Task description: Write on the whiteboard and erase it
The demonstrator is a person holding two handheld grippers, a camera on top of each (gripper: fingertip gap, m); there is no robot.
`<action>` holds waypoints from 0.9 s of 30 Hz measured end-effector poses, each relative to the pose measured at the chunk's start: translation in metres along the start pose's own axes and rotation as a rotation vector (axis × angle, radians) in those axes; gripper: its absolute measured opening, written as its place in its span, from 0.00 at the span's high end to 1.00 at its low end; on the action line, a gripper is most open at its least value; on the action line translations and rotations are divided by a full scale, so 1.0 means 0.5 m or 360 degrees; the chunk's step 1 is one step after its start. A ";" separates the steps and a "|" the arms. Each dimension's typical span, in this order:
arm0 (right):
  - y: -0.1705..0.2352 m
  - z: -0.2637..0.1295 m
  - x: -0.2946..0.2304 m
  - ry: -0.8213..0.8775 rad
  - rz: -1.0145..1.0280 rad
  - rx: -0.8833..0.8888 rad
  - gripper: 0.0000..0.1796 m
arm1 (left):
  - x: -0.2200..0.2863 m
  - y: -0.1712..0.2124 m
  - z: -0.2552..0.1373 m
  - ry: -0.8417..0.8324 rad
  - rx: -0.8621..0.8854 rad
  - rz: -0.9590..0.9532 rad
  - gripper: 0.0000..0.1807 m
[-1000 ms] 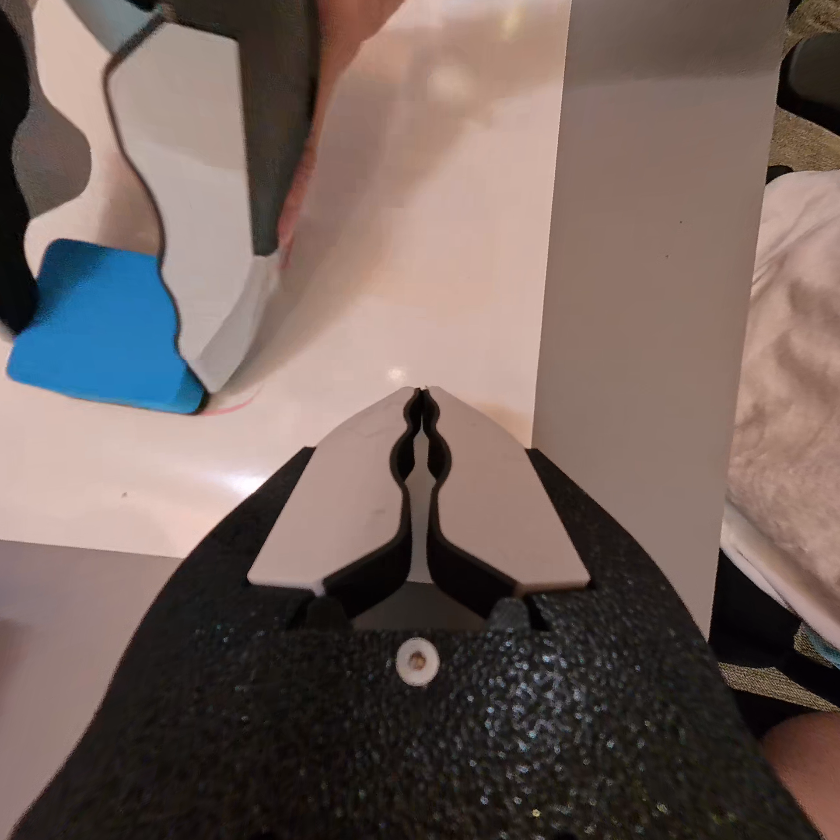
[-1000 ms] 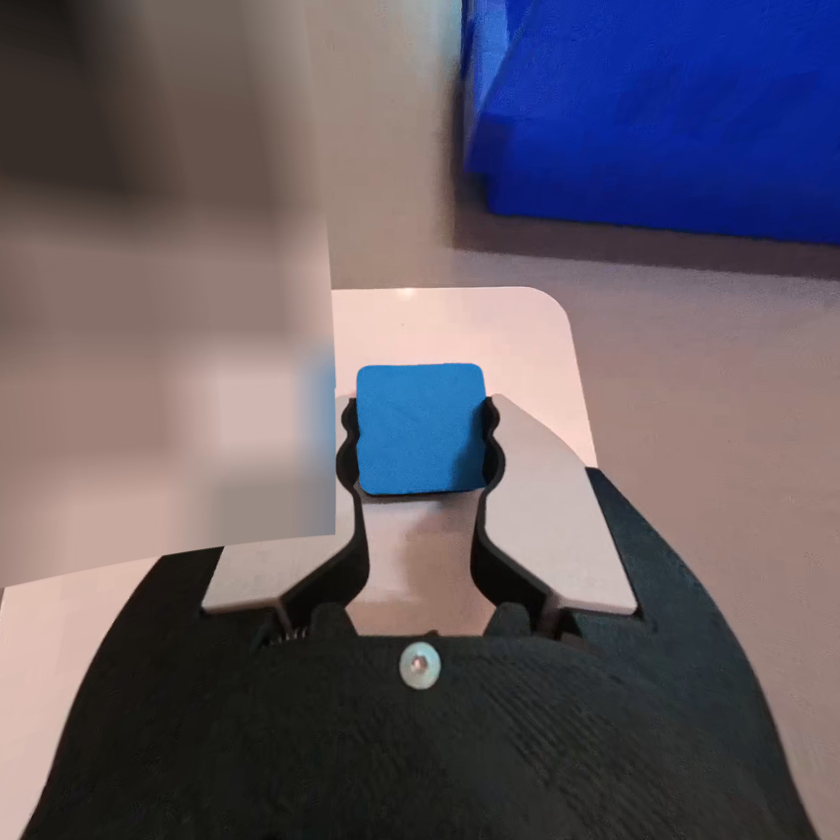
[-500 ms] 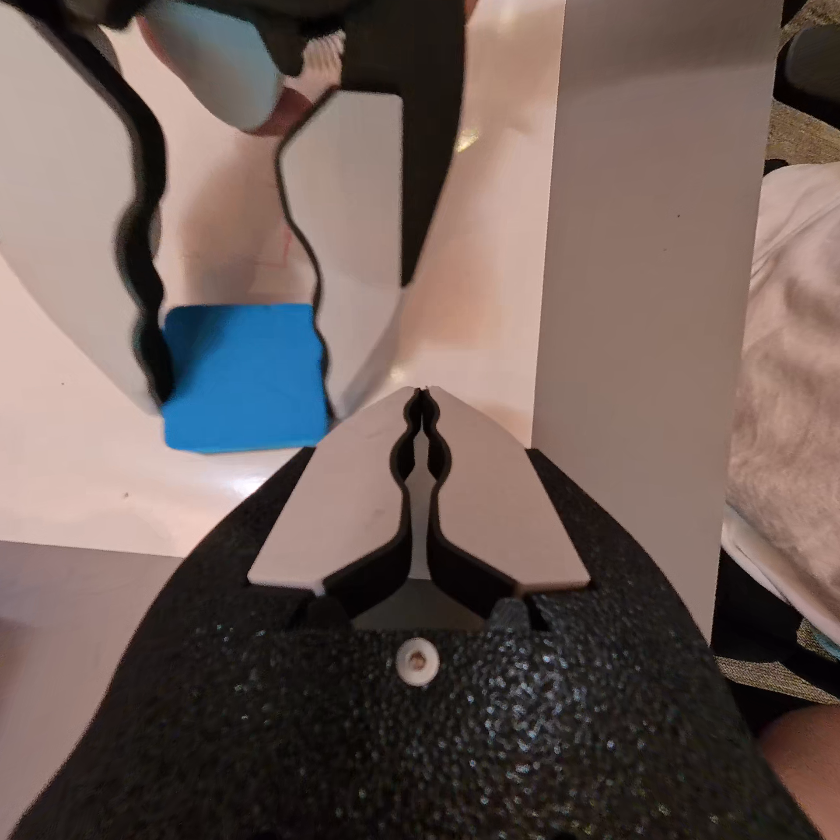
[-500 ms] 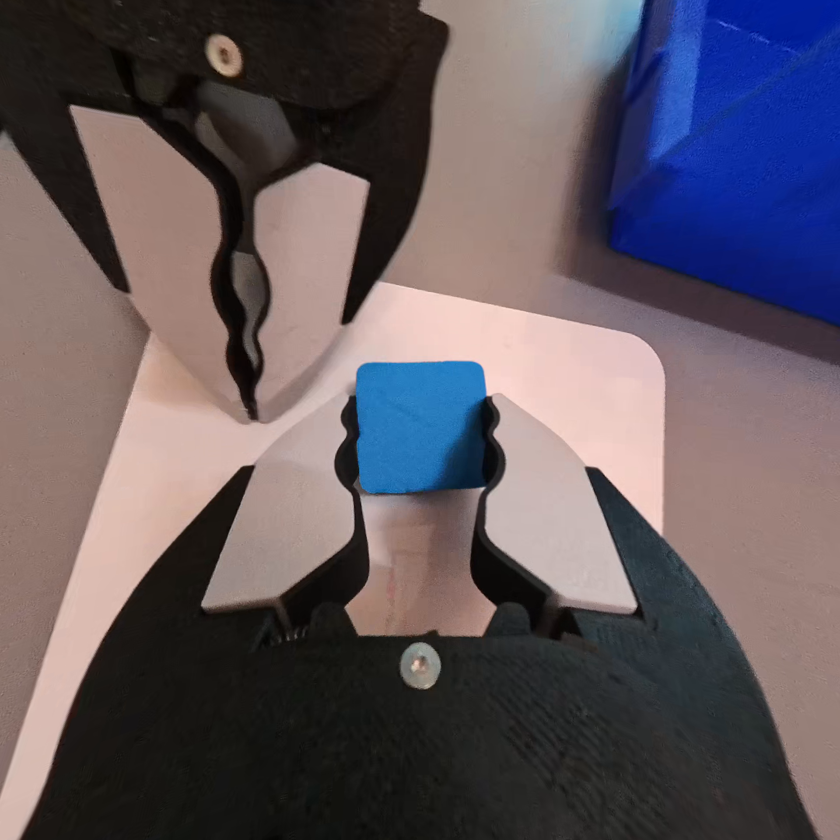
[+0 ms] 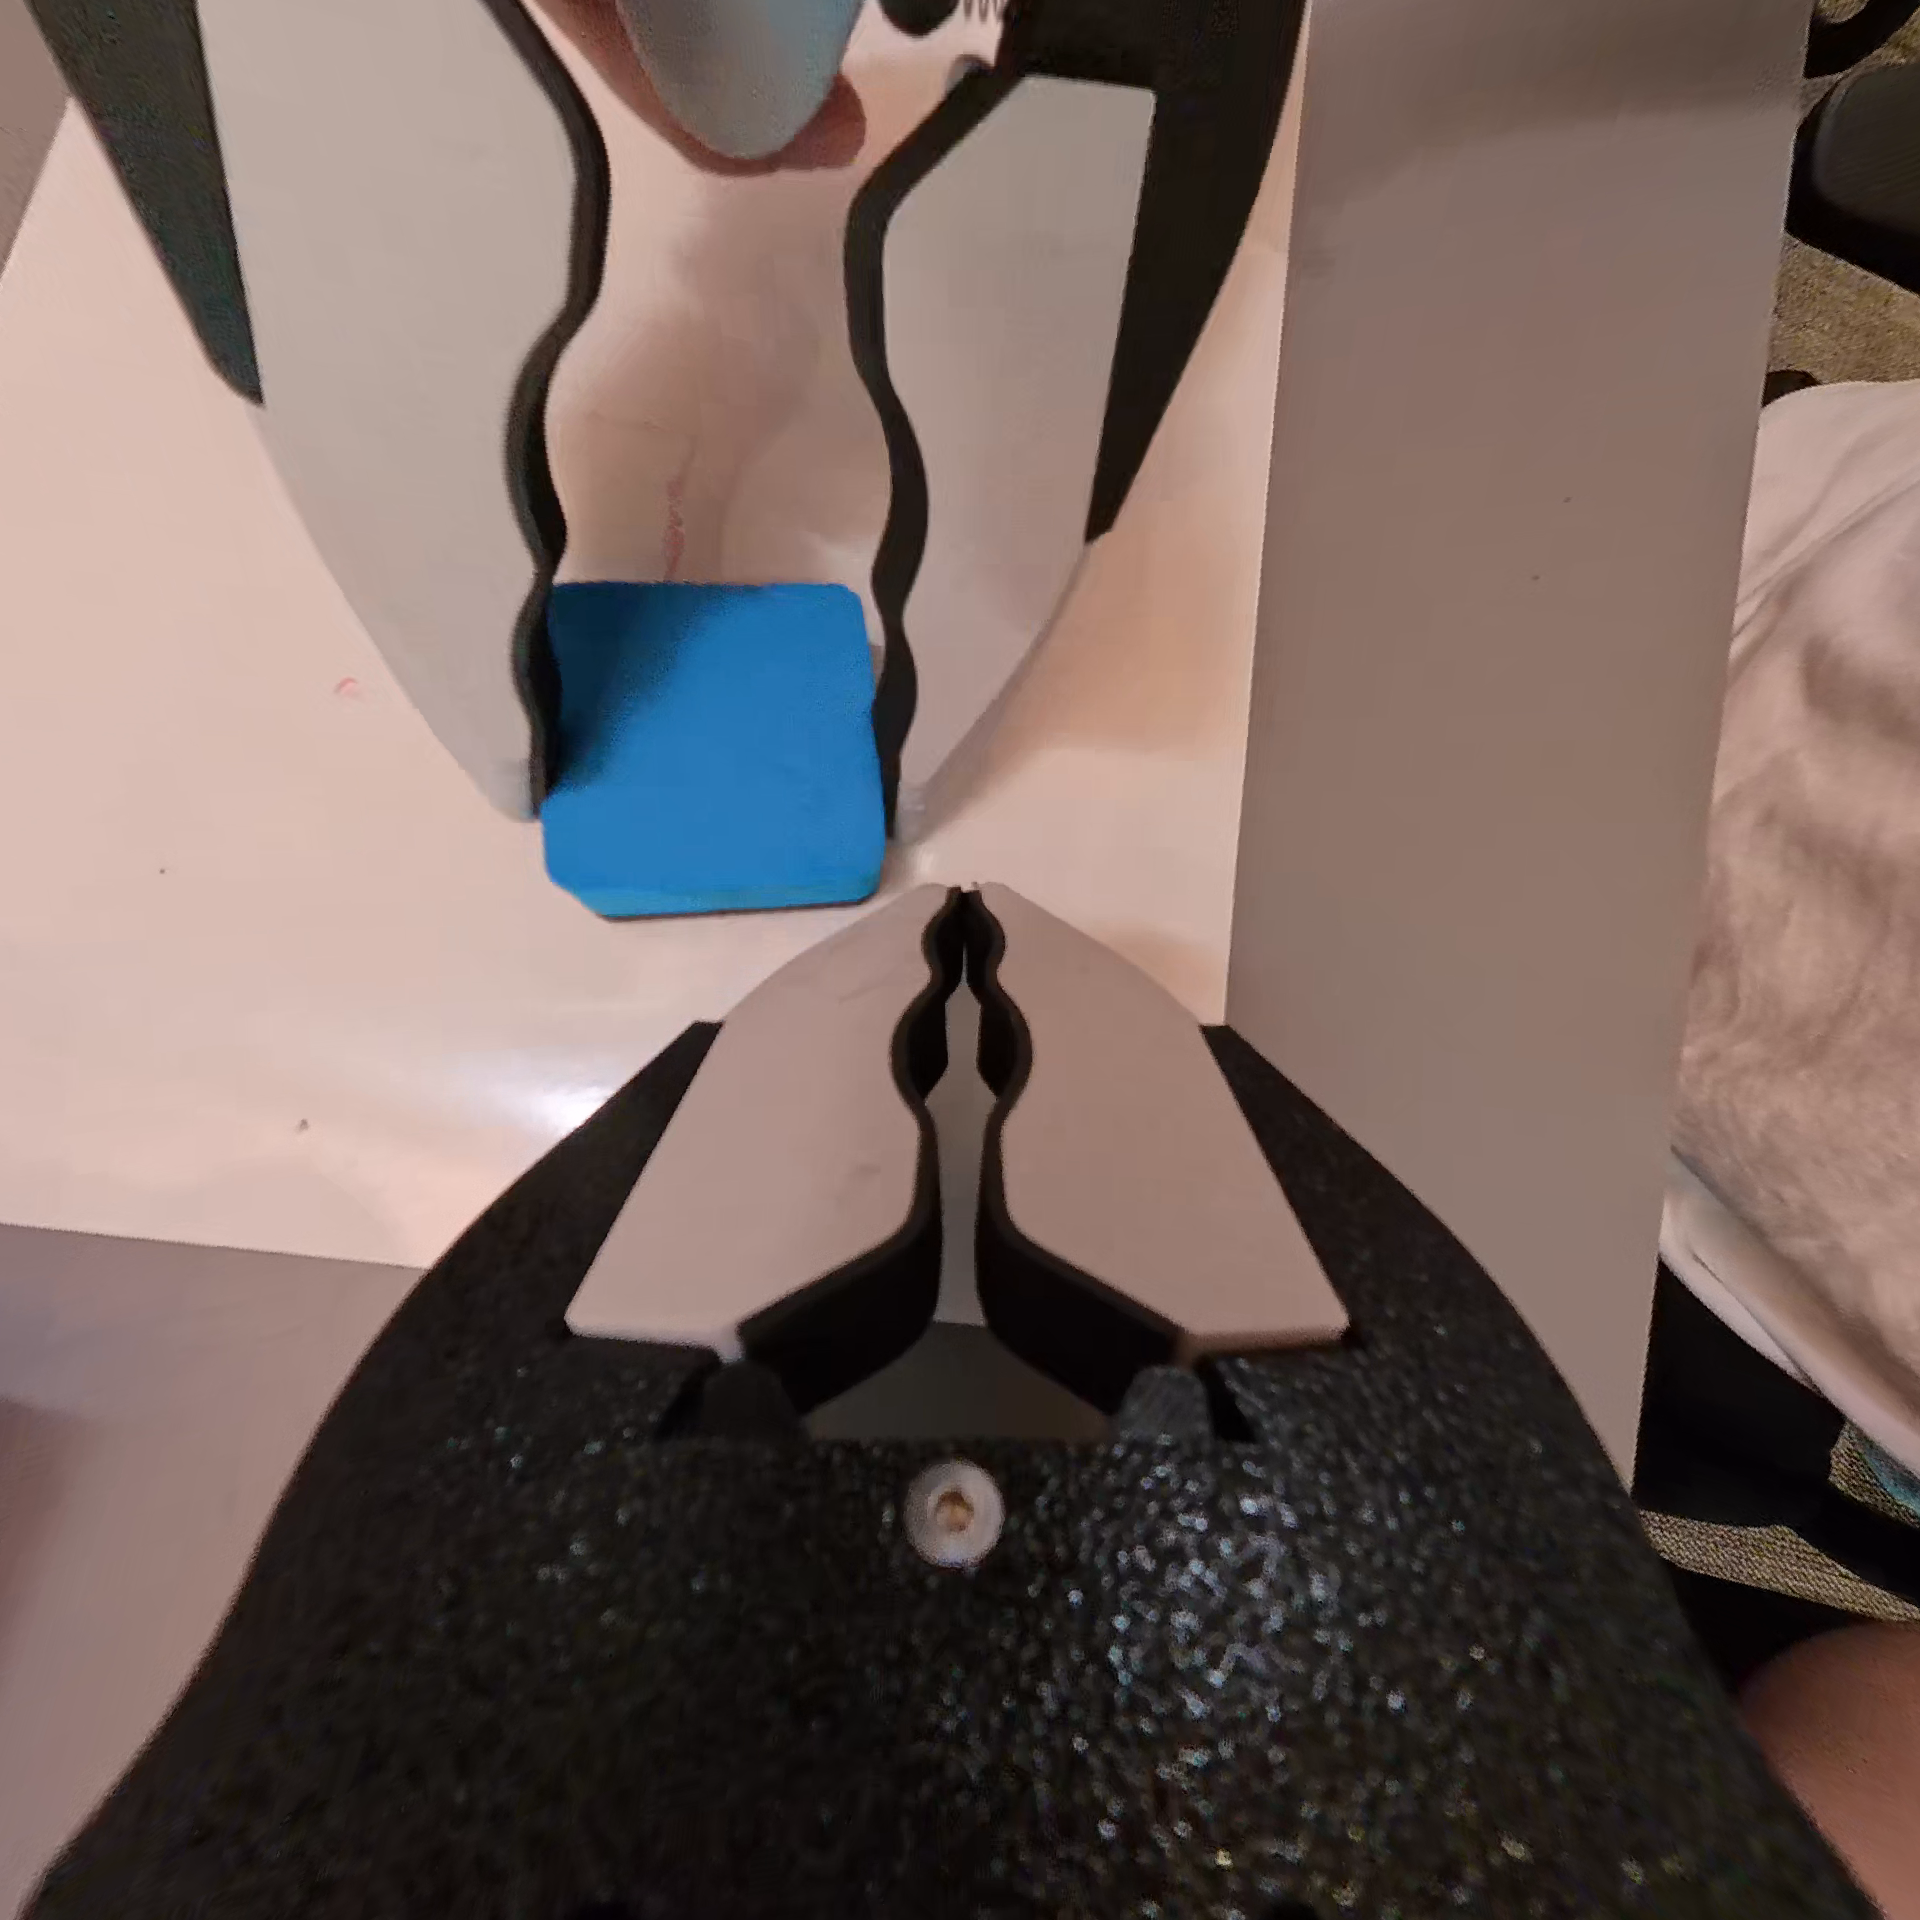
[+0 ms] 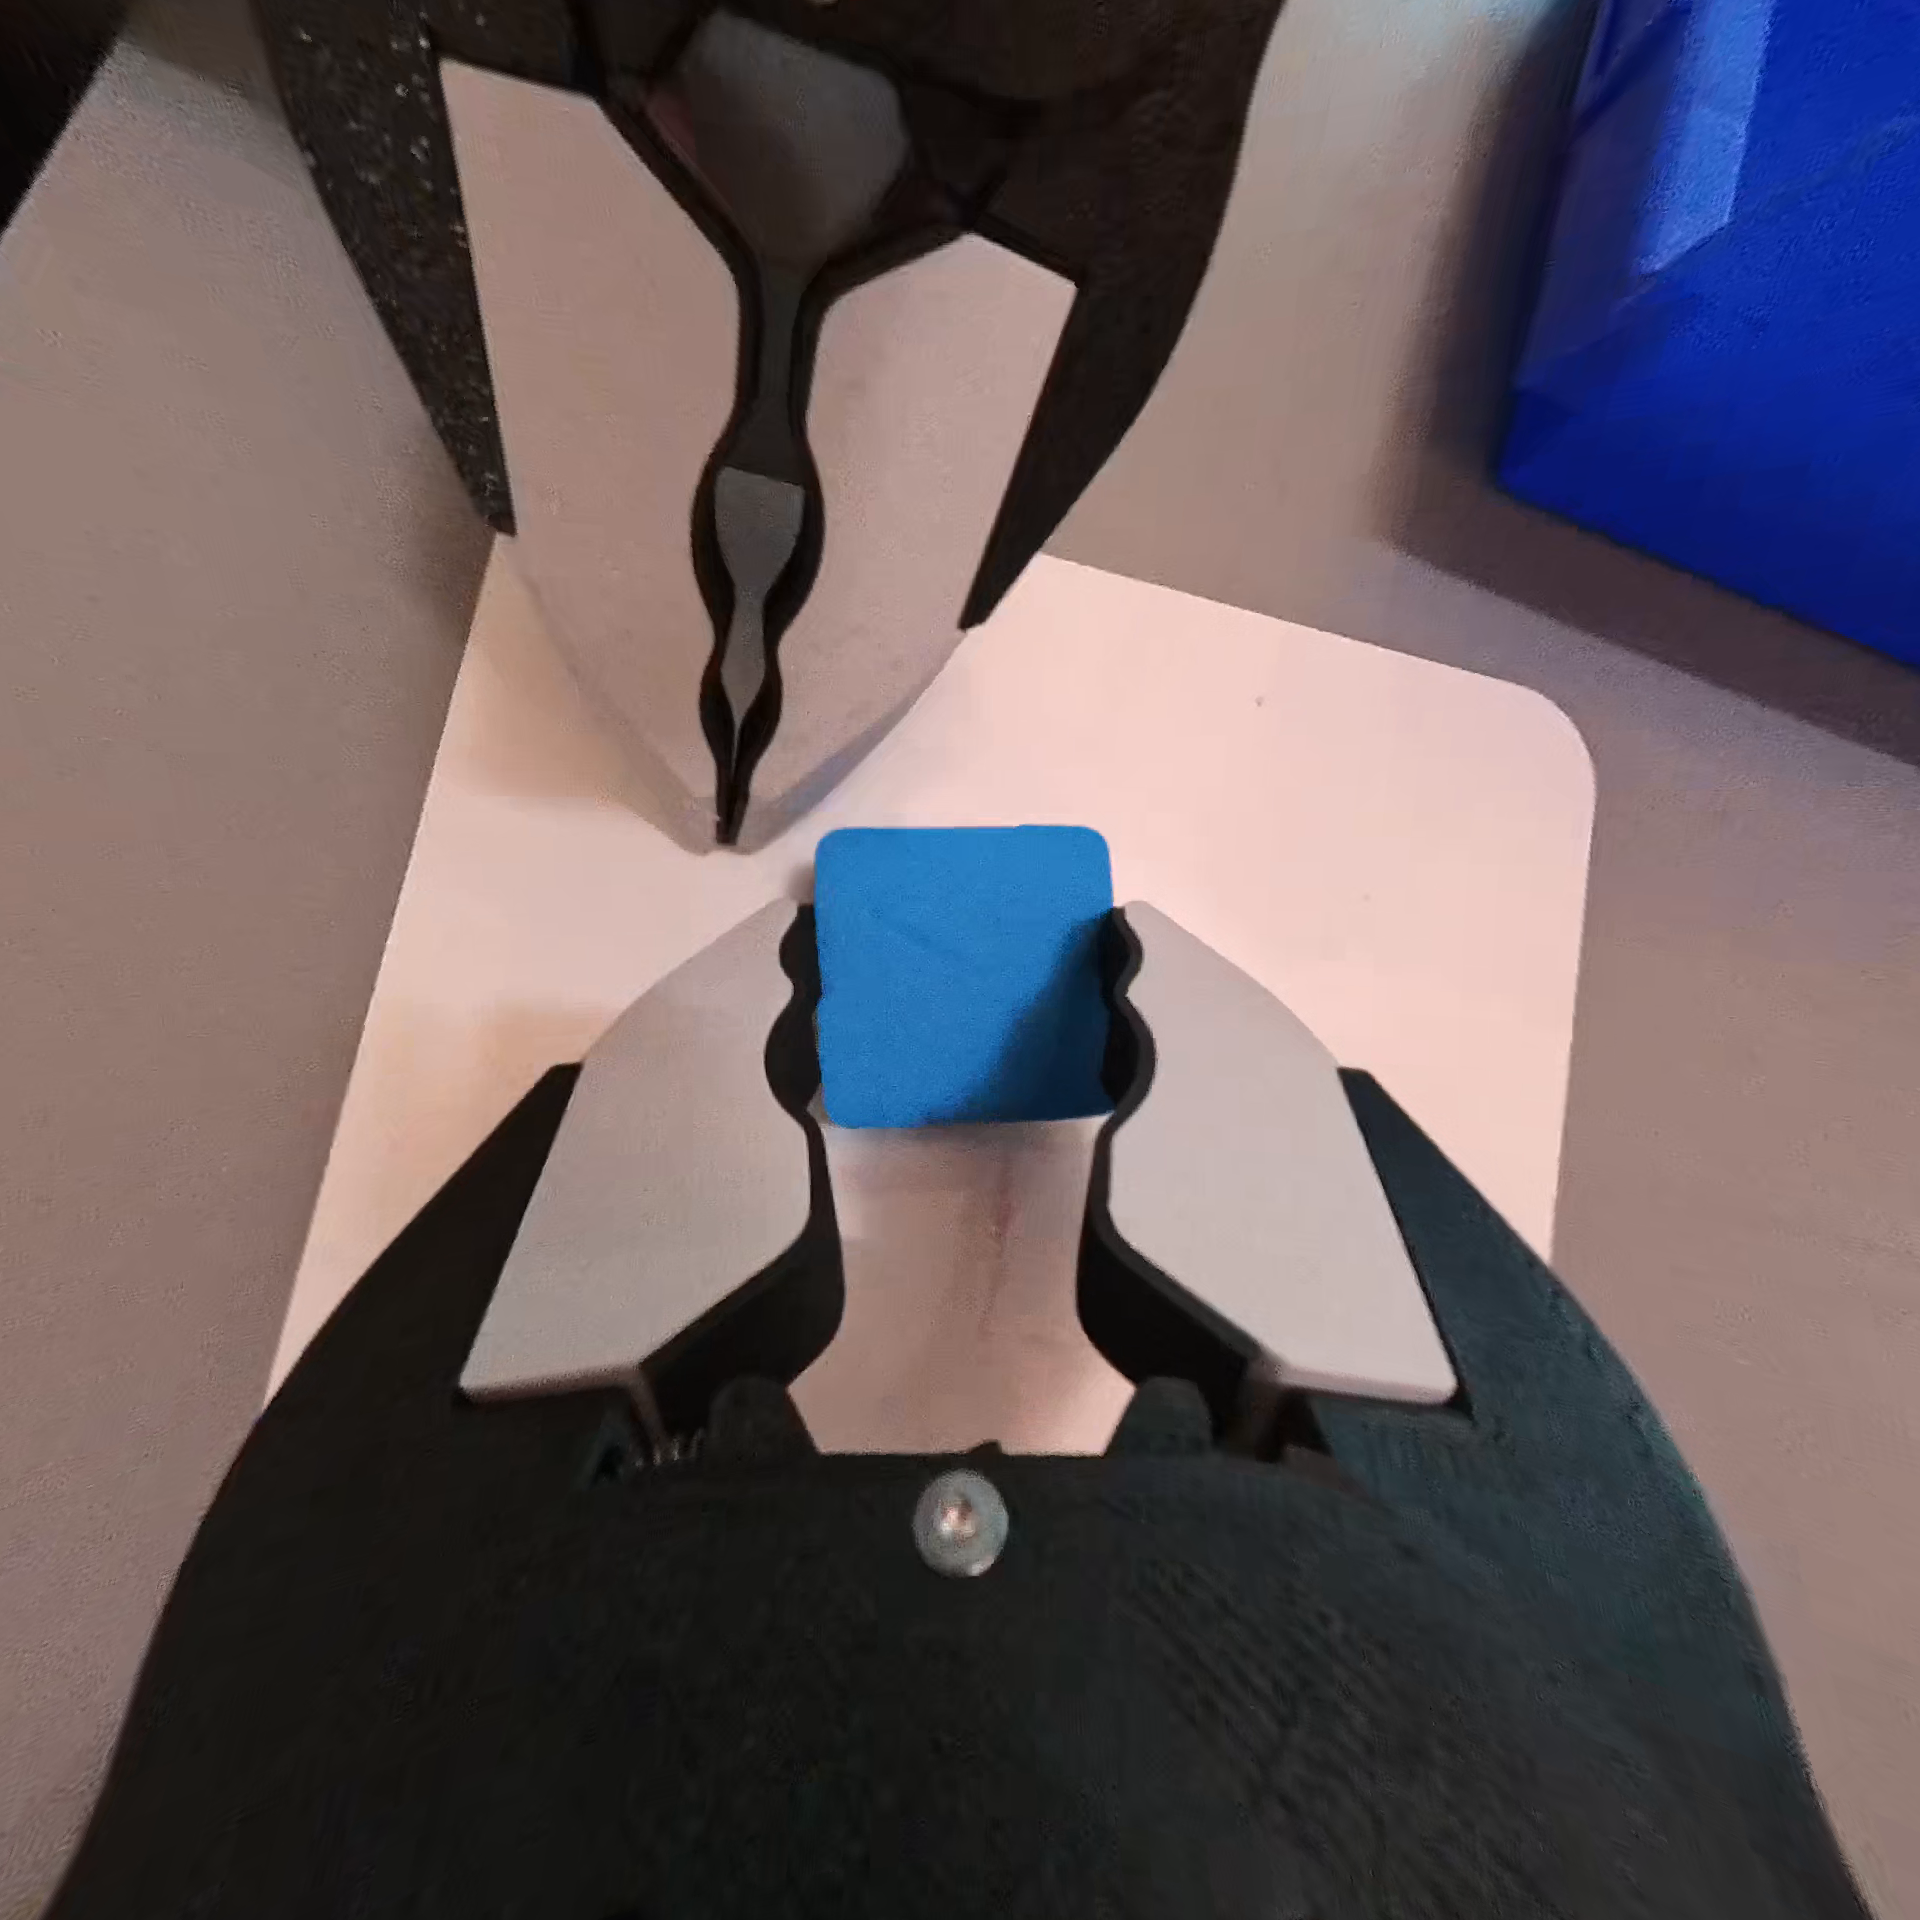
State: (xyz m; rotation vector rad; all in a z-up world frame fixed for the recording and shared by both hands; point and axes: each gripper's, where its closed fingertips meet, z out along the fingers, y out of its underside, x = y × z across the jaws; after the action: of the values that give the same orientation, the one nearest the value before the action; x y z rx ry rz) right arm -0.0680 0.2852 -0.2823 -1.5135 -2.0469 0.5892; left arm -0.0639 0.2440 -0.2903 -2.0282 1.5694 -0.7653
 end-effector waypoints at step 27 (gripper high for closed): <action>0.251 -0.203 -0.018 0.0333 0.0404 -0.0042 0.70 | -0.005 -0.004 0.003 -0.0003 0.0001 -0.0060 1.00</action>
State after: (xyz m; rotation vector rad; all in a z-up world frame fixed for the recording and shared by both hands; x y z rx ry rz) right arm 0.0907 0.3153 -0.2837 -1.7856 -1.7260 0.4762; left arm -0.0618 0.2468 -0.2903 -2.0628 1.5339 -0.7770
